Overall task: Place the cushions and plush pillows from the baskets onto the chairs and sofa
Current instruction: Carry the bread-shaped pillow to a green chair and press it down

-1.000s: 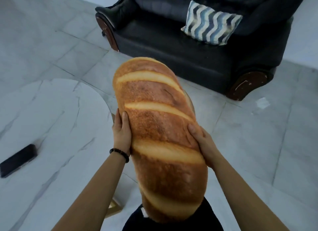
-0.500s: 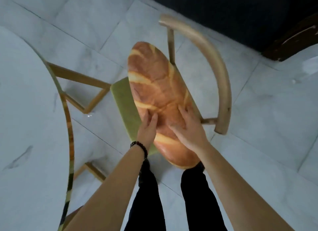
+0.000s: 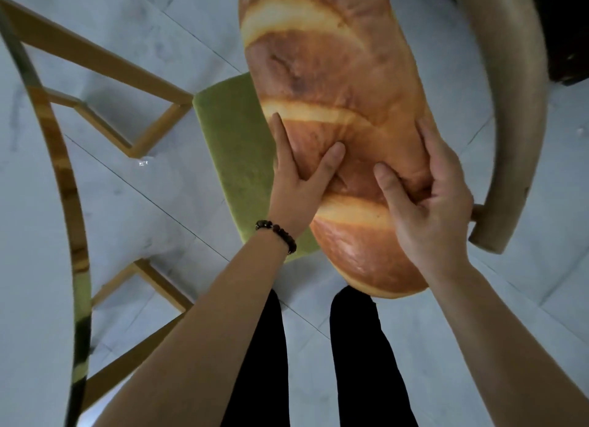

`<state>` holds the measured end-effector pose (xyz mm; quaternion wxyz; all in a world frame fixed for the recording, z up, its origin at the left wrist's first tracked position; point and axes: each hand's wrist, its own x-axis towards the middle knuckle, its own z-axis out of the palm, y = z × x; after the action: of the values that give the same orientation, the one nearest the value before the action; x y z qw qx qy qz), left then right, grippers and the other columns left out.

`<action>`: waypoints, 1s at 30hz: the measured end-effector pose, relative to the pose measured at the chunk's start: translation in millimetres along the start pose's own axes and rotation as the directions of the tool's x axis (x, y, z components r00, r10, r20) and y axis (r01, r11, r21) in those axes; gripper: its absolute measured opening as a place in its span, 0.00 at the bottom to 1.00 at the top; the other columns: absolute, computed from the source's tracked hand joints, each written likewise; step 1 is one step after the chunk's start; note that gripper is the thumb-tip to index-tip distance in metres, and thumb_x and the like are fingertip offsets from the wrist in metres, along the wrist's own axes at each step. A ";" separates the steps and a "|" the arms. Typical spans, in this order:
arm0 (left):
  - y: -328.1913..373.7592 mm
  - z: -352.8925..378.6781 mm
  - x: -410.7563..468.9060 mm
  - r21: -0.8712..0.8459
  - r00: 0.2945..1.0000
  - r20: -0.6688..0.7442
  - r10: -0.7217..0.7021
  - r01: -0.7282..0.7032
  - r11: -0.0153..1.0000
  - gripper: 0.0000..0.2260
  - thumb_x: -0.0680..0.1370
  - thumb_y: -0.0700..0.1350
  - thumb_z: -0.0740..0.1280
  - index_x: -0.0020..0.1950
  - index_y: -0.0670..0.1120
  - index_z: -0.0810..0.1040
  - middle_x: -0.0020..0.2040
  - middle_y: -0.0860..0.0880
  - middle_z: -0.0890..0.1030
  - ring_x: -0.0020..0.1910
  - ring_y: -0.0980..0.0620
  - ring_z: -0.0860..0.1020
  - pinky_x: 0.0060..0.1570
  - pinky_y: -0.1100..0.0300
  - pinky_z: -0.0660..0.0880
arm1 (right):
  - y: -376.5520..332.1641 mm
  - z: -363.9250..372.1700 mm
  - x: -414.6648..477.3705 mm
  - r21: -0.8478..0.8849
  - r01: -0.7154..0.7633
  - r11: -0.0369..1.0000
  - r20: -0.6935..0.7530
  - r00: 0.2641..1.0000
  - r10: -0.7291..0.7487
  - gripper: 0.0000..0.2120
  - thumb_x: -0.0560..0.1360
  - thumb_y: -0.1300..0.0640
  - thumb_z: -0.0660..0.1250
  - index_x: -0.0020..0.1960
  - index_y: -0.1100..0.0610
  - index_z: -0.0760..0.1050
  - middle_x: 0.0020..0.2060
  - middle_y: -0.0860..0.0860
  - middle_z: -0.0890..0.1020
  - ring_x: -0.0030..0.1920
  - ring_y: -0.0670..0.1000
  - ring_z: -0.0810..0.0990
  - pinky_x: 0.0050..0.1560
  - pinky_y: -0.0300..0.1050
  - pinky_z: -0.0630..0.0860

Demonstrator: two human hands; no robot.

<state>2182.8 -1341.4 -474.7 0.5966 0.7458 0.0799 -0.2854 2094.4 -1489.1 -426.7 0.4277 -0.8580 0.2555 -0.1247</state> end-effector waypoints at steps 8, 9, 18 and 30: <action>16.5 -5.0 52.9 0.020 0.997 0.008 -0.075 0.074 0.997 0.42 0.73 0.75 0.53 0.83 0.61 0.46 0.84 0.57 0.51 0.83 0.50 0.50 0.80 0.39 0.52 | 10.2 17.7 44.1 -0.233 -0.155 0.960 0.096 0.979 0.182 0.36 0.79 0.38 0.64 0.82 0.45 0.54 0.80 0.58 0.61 0.80 0.57 0.59 0.76 0.64 0.62; 17.9 -6.4 55.4 0.070 0.999 -0.027 -0.043 0.045 0.997 0.39 0.76 0.73 0.54 0.83 0.60 0.47 0.84 0.54 0.51 0.83 0.50 0.49 0.80 0.40 0.51 | 7.6 18.1 40.6 -0.247 -0.164 0.955 0.068 0.980 0.186 0.36 0.80 0.39 0.64 0.83 0.47 0.54 0.80 0.60 0.59 0.80 0.57 0.58 0.76 0.64 0.61; 64.4 -4.9 118.2 0.606 0.918 -0.033 0.394 -0.295 0.739 0.35 0.81 0.65 0.51 0.84 0.49 0.52 0.84 0.40 0.46 0.83 0.39 0.45 0.81 0.44 0.44 | -20.6 42.4 8.3 -0.632 0.485 0.605 0.373 0.874 -0.312 0.37 0.80 0.41 0.64 0.83 0.54 0.55 0.81 0.65 0.54 0.81 0.67 0.52 0.79 0.68 0.48; 57.3 -4.3 121.8 0.705 0.921 -0.040 0.387 -0.249 0.665 0.32 0.81 0.65 0.51 0.81 0.50 0.61 0.81 0.45 0.59 0.82 0.41 0.54 0.79 0.43 0.51 | 5.8 30.6 -26.4 -0.665 0.625 0.408 0.564 0.779 -0.274 0.32 0.83 0.47 0.61 0.83 0.53 0.56 0.81 0.62 0.52 0.81 0.65 0.51 0.80 0.67 0.45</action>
<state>2311.0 -1380.1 -489.3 0.3078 0.9383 -0.1080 -0.1145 2083.6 -1457.2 -449.6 -0.0393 -0.9962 -0.0481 0.0610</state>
